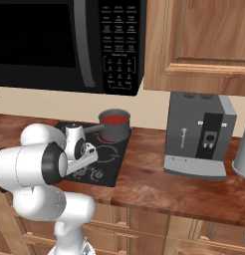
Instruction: Wait until the marinara sauce is simmered to a deep red color and then turn off the stove.
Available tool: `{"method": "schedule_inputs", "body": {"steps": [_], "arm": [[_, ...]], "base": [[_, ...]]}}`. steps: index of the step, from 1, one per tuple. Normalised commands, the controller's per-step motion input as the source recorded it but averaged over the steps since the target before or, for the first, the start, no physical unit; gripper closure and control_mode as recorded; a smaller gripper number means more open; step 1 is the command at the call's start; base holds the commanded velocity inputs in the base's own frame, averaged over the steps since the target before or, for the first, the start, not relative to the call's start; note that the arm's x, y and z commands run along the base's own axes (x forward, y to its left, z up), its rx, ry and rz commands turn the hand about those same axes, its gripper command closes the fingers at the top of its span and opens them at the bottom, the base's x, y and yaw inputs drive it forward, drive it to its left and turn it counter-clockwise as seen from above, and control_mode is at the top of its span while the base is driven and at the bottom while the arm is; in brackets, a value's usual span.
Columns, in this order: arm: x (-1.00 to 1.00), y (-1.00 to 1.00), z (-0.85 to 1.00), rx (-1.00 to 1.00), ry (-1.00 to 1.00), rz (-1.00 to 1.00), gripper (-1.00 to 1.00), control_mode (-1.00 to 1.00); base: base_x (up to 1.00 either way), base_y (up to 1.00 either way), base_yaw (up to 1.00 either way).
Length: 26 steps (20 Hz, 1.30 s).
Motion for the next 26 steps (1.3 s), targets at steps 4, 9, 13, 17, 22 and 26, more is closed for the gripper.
{"method": "schedule_inputs", "body": {"steps": [4, 9, 13, 17, 22, 26], "arm": [[0.00, -0.11, 0.00, 0.00, 0.00, -0.18, 1.00, -1.00], [0.00, -0.13, 0.00, 0.00, 0.00, -0.21, 1.00, -1.00], [0.00, -0.21, 0.00, 0.00, 0.00, -0.24, 1.00, -1.00], [0.00, -0.26, 0.00, 0.00, 0.00, -0.23, 1.00, -1.00], [0.00, -0.26, 0.00, 0.00, 0.02, -0.23, 1.00, -1.00], [0.00, -0.23, 0.00, 0.00, 0.01, -0.23, 1.00, -1.00]], "base": [[0.00, 0.00, 0.00], [0.00, 0.00, 0.00], [0.00, 0.00, 0.00], [0.00, 0.00, 0.00], [0.00, 0.00, 0.00], [0.00, 0.00, 0.00]]}}
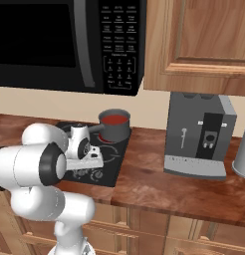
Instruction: Wait until the marinara sauce is simmered to a deep red color and then turn off the stove.
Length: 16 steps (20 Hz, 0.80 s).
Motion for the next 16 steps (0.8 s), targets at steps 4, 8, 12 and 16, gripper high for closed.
{"method": "schedule_inputs", "body": {"steps": [4, 8, 12, 16], "arm": [[0.00, -0.22, 0.00, 0.00, 0.02, -0.23, 1.00, -1.00], [0.00, -0.23, 0.00, 0.00, 0.03, -0.24, 1.00, -1.00], [0.00, -0.20, 0.00, 0.02, 0.03, -0.21, 1.00, -1.00], [0.00, -0.06, 0.00, 0.03, 0.02, -0.12, 1.00, -1.00]], "base": [[0.00, 0.00, 0.00], [0.00, 0.00, 0.00], [0.00, 0.00, 0.00], [0.00, 0.00, 0.00]]}}
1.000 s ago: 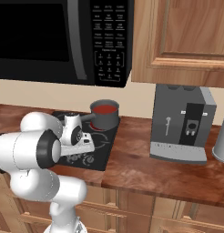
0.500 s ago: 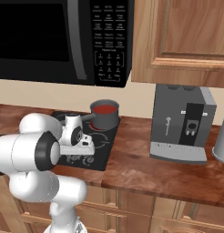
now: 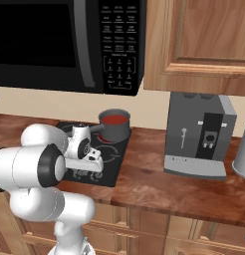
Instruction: Wait until the marinara sauce is simmered to a deep red color and then turn off the stove.
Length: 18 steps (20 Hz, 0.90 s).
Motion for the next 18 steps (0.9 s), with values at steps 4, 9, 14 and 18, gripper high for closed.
{"method": "schedule_inputs", "body": {"steps": [4, 9, 14, 18], "arm": [[0.00, 0.00, 0.00, 0.00, 0.00, -0.03, 1.00, -1.00], [0.07, 0.00, 0.02, 0.00, 0.00, 0.00, 1.00, -1.00], [0.21, 0.00, 0.05, 0.00, 0.00, 0.00, 1.00, -1.00], [0.08, -0.01, 0.00, 0.00, 0.00, -0.01, 1.00, -1.00]], "base": [[0.00, 0.00, 0.00], [0.00, 0.00, 0.00], [0.00, 0.00, 0.00], [0.00, 0.00, 0.00]]}}
